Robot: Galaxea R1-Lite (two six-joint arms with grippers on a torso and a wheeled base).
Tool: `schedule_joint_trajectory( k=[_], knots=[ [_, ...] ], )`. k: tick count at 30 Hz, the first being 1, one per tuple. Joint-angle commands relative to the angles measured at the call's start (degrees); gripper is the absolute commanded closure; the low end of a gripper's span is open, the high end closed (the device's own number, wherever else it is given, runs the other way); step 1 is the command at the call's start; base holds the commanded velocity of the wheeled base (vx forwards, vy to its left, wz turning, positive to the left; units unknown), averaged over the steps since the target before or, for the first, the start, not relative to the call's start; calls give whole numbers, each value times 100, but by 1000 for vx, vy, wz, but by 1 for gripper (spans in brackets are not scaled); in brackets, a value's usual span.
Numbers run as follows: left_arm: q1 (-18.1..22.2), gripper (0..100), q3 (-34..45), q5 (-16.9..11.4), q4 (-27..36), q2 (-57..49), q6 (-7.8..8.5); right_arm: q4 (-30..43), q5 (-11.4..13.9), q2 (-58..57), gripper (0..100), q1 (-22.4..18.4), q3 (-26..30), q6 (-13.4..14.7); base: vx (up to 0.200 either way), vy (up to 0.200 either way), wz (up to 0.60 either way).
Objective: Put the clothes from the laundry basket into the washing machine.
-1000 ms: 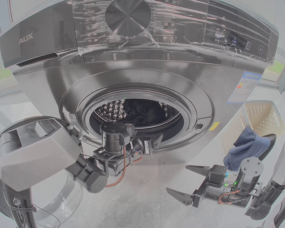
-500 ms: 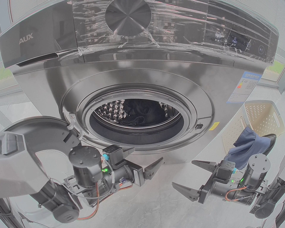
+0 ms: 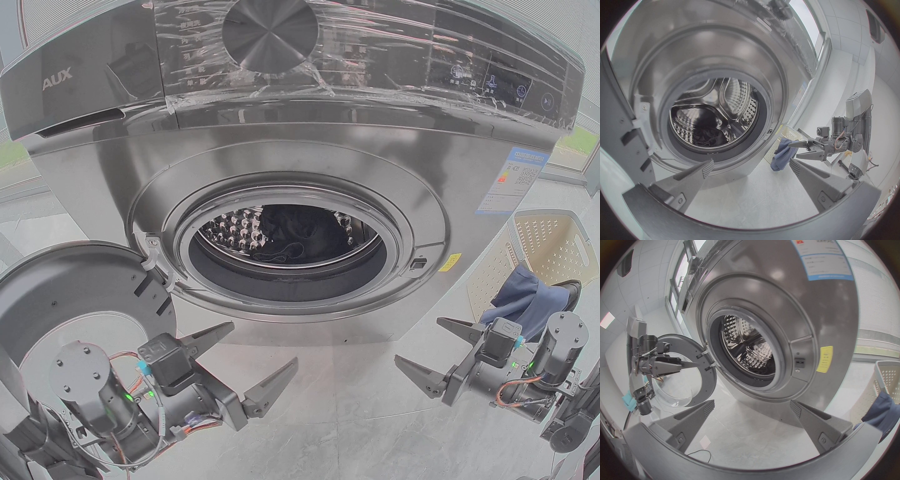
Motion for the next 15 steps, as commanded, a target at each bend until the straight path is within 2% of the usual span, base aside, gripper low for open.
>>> schedule_joint_trajectory(
  k=[1, 5, 9, 11, 14, 15],
  knots=[
    [-4, 0, 369, 105, 11, -691, 80, 37, -152, -475, 0, -274, 195, -11, 0, 0, 0],
    [92, 0, 641, 113, 55, -1192, 71, 72, -152, -801, 0, -590, 459, -20, 0, 0, 0],
    [215, 0, 887, 184, 117, -1526, 54, 177, -161, -1038, 0, -748, 521, 7, -200, 0, 0],
    [268, 0, 887, 386, 416, -1922, 89, 423, -222, -1328, 0, -871, 521, -2, -200, 0, 0],
    [365, 0, 887, 421, 996, -2440, 150, 854, -354, -1732, 0, -871, 521, -11, -200, 0, 0],
    [409, 0, 887, 430, 1251, -2634, 168, 1047, -433, -1890, 0, -871, 521, -11, 0, 0, 0]
  ],
)
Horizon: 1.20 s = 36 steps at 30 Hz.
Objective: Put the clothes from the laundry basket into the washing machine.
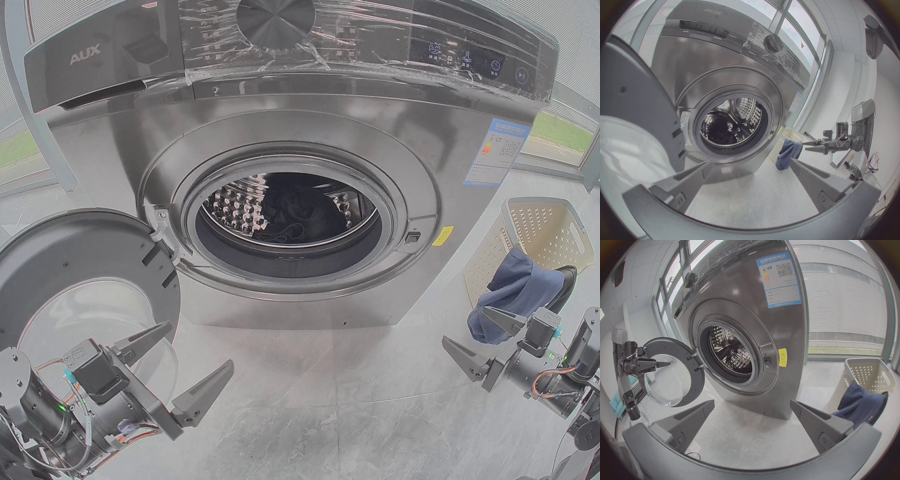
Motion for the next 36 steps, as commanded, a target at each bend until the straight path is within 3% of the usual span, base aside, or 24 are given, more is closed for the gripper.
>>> schedule_joint_trajectory(
  k=[1, 3, 8, 10, 18, 20, 23, 24, 26, 29, 36],
  knots=[
    [183, 0, 123, 101, 603, -977, 64, 490, -181, -797, 0, -109, 105, -3, 0, 0, 0],
    [385, 0, 123, 101, 1219, -1496, 64, 1097, -436, -1263, 0, -83, 105, -3, 0, 0, 0],
    [684, 0, 123, 92, 1913, -2155, 64, 1967, -673, -1913, 0, -101, 105, 50, -120, 0, 0],
    [755, 0, 123, 57, 2062, -2278, 64, 2107, -699, -2036, 0, -109, 105, 59, -200, 0, 0],
    [1176, 0, 123, 48, 3794, -3860, 100, 3426, -840, -3557, 0, -303, 105, 85, -25, 0, 0],
    [1449, 0, 123, 22, 4435, -4633, 91, 4190, -840, -4330, 0, -408, 105, 59, 0, 0, 0],
    [1809, 0, 123, -128, 5244, -5442, 100, 4955, -822, -5156, 0, -698, 105, 6, 0, -200, 0],
    [1809, 0, 123, -128, 5244, -5442, 100, 4955, -822, -5156, 0, -698, 105, 6, 0, -200, 0],
    [2266, 0, 123, -453, 5850, -6171, 117, 5491, -779, -5895, 0, -1146, 105, 15, 0, -200, 0],
    [2609, 0, 123, -787, 6246, -6699, 117, 5904, -779, -6343, 0, -1357, 105, 24, 0, -200, 0],
    [3119, 0, 123, -998, 7142, -7490, 108, 6810, -761, -7424, 0, -1639, 105, 33, 0, -200, 0]
  ],
)
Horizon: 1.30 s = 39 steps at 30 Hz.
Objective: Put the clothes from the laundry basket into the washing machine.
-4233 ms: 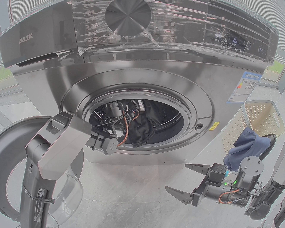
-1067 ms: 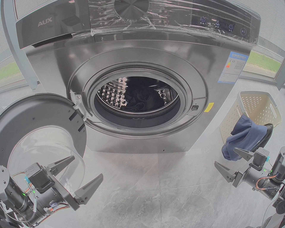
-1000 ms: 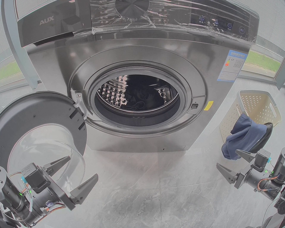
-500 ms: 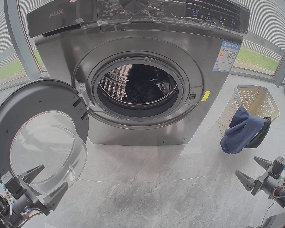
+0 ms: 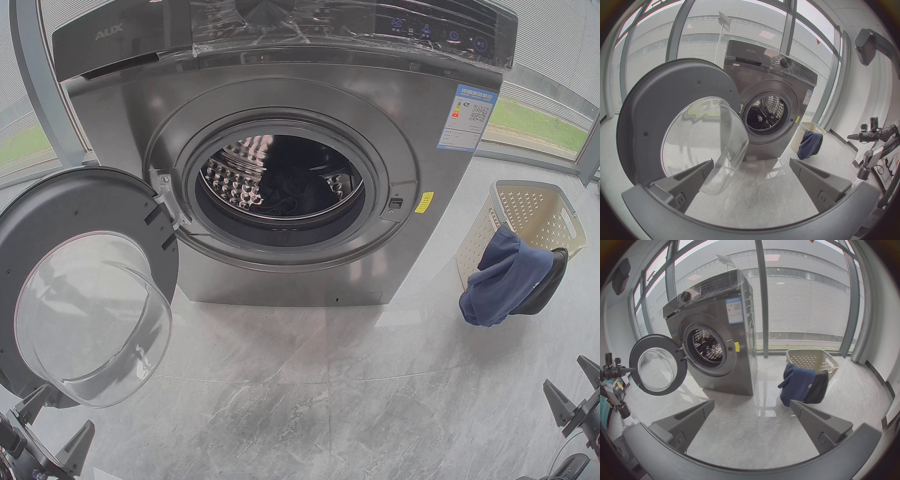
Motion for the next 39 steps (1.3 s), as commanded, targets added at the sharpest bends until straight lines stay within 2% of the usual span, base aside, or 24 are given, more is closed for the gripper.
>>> schedule_joint_trajectory(
  k=[1, 5, 7, 8, 11, 15, 16, 18, 19, 20, 22, 23, 24, 25, 26, 27, 28, 29, 30, 33, 35, 39],
  knots=[
    [652, 0, 99, -220, 757, -1240, -39, 915, 16, -1670, 0, -403, 99, 17, 0, -200, 0],
    [714, 0, 99, -220, 845, -1240, -21, 1556, -37, -2267, 0, -447, 99, 87, 0, -200, 0],
    [767, 0, 99, -220, 845, -1240, -30, 1600, -72, -2241, 0, -456, 99, 123, 0, 0, 0],
    [942, 0, 99, -220, 898, -1240, 23, 1635, -230, -2223, 0, -456, 99, 237, 0, 0, 0],
    [1145, 0, 99, -220, 977, -1248, 40, 1618, -670, -2223, 0, -473, 99, 210, 0, 0, 0],
    [1338, 0, 99, -229, 1082, -1257, -39, 1618, -784, -2215, 0, -667, 99, 202, 0, 0, 0],
    [1417, 0, 99, -229, 1082, -1275, -4, 1591, -775, -2215, 0, -781, 99, 175, 0, 0, 0],
    [1742, 0, 99, -405, 1100, -1442, 58, 1591, -635, -2267, 0, -1203, 99, 26, 0, 0, 0],
    [1883, 0, 99, -660, 1100, -1609, 137, 1653, -415, -2294, 0, -1396, 99, -18, 0, 0, 0],
    [1900, 0, 99, -801, 1109, -1635, 242, 1662, -169, -2329, 0, -1537, 99, -53, 0, 0, 0],
    [1856, 0, 99, -1073, 1118, -1697, 269, 1741, 517, -2513, 0, -1651, 99, -141, 0, 0, 0],
    [1839, 0, 99, -1099, 1118, -1741, 251, 1855, 736, -2654, 0, -1607, 99, -273, 0, 0, 0],
    [1821, 0, 99, -1064, 1109, -1749, 234, 1943, 780, -2707, 0, -1598, 99, -299, 0, 0, 0],
    [1812, 0, 99, -959, 1135, -1749, 234, 2049, 640, -2733, 0, -1563, 99, -185, 0, 0, 0],
    [1804, 0, 99, -818, 1179, -1749, 330, 2057, 525, -2716, 0, -1563, 99, -27, 0, 0, 0],
    [1804, 0, 99, -695, 1197, -1749, 339, 2066, 499, -2707, 0, -1563, 99, 61, 0, 0, 0],
    [1812, 0, 99, -379, 1311, -1749, 471, 2049, 473, -2698, 0, -1572, 99, 43, 0, 0, 0],
    [1812, 0, 99, -379, 1311, -1749, 471, 2049, 473, -2698, 0, -1572, 99, 43, 0, 0, 0],
    [1812, 0, 72, -106, 1706, -1749, 541, 2049, 481, -2689, 0, -1572, 99, -71, 0, 0, 0],
    [1795, 0, 81, -273, 1575, -1749, 497, 2057, 499, -2689, 0, -1554, 99, -141, 0, 0, 0],
    [1804, 0, 81, -273, 1548, -1749, 418, 2049, 499, -2689, 0, -1563, 99, -168, 0, 0, 0],
    [1804, 0, 90, -273, 1548, -1749, 374, 2049, 517, -2698, 0, -1554, 99, -115, 0, -50, 0]
  ],
)
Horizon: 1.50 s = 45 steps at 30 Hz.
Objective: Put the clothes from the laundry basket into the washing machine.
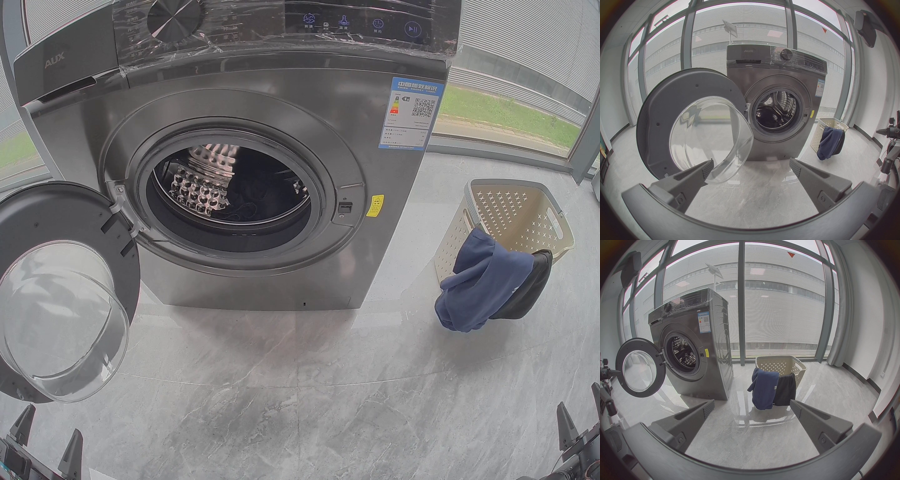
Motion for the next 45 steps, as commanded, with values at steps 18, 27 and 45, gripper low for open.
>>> schedule_joint_trajectory(
  k=[18, 27, 45],
  knots=[
    [1, 0, 92, -4, -20, -79, -22, 11, 2, -55, 0, 0, 101, -40, 0, -200, 0],
    [1, 0, 92, -4, -20, -79, -13, 11, 2, -55, 0, 0, 101, -40, 0, -200, 0],
    [-8, 0, 92, 5, -20, -79, -84, 11, 2, -55, 0, 0, 101, -40, 0, -189, 0]
  ],
)
